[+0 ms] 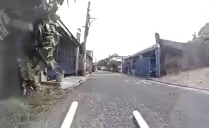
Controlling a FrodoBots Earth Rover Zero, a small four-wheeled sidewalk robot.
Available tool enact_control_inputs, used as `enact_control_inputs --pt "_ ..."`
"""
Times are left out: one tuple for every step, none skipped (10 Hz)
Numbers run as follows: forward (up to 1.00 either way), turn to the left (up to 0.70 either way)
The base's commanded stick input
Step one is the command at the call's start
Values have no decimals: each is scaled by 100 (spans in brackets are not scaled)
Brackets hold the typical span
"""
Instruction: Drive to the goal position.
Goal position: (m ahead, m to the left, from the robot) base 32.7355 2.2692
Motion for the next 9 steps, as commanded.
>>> enact_control_inputs --pt "85 0" --pt "85 0" --pt "85 0" --pt "85 0" --pt "85 0" --pt "85 2" --pt "85 0" --pt "85 0" --pt "85 0"
